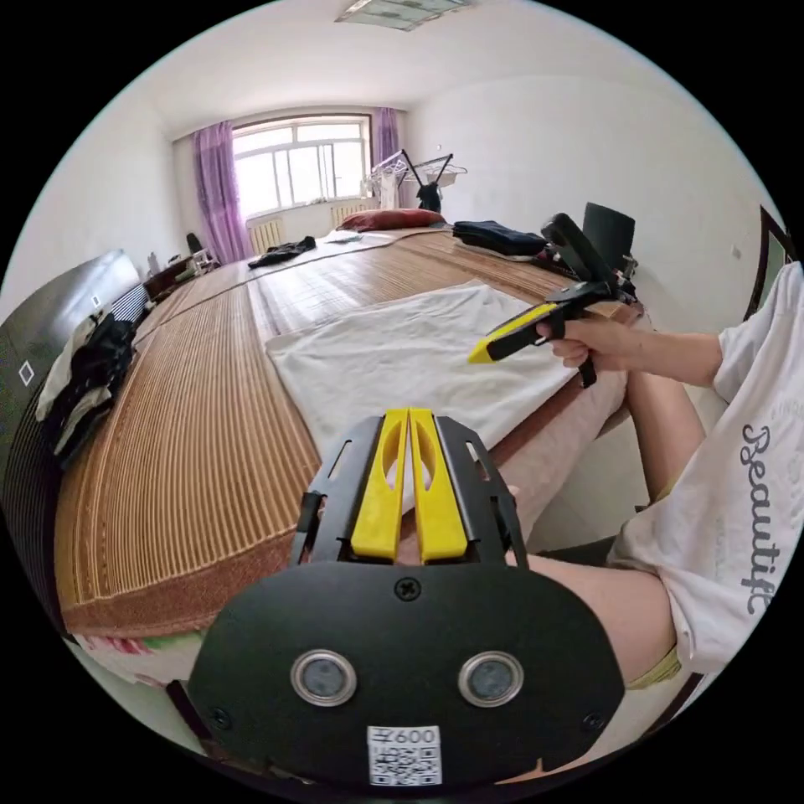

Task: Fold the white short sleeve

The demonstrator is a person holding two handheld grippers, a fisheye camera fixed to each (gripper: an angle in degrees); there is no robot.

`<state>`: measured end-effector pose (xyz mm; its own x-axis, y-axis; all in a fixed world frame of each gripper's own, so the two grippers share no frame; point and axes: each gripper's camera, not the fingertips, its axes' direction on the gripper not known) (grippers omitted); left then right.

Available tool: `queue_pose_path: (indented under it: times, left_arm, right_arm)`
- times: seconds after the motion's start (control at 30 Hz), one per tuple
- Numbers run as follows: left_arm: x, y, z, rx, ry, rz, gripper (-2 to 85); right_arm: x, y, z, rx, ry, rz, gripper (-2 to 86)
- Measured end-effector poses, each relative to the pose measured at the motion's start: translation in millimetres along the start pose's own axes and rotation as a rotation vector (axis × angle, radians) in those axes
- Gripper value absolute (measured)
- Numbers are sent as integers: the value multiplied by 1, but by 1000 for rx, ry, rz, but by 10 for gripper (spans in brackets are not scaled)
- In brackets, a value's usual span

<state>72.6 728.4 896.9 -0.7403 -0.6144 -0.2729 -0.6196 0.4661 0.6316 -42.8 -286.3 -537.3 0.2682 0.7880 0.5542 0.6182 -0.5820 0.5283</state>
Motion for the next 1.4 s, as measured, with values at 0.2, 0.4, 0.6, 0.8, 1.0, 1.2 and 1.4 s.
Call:
queue_pose_path:
  times: [0.2, 0.4, 0.6, 0.8, 1.0, 1.2, 1.4]
  left_arm:
    - [119, -26, 24, 111, -159, -125, 4]
    - [197, 19, 65, 198, -547, -105, 7]
    - [162, 68, 0, 186, -671, -223, 7]
    - [79, 143, -93, 268, -589, -593, 4]
    - [125, 113, -129, 407, -641, -365, 3]
    - [126, 76, -87, 200, -557, -293, 7]
    - [110, 59, -134, 224, -518, -610, 3]
  right_arm:
    - [-114, 139, -22, 534, 603, -36, -8]
    - [-125, 154, 23, 306, 680, -27, -8]
    - [-102, 235, -42, 439, 785, 34, -8]
    - [-72, 328, -136, 592, 1073, 249, -8]
    - [-82, 335, -153, 647, 882, 106, -8]
    - [-63, 342, -126, 474, 887, 157, -8]
    - [-54, 355, -133, 468, 836, 179, -8]
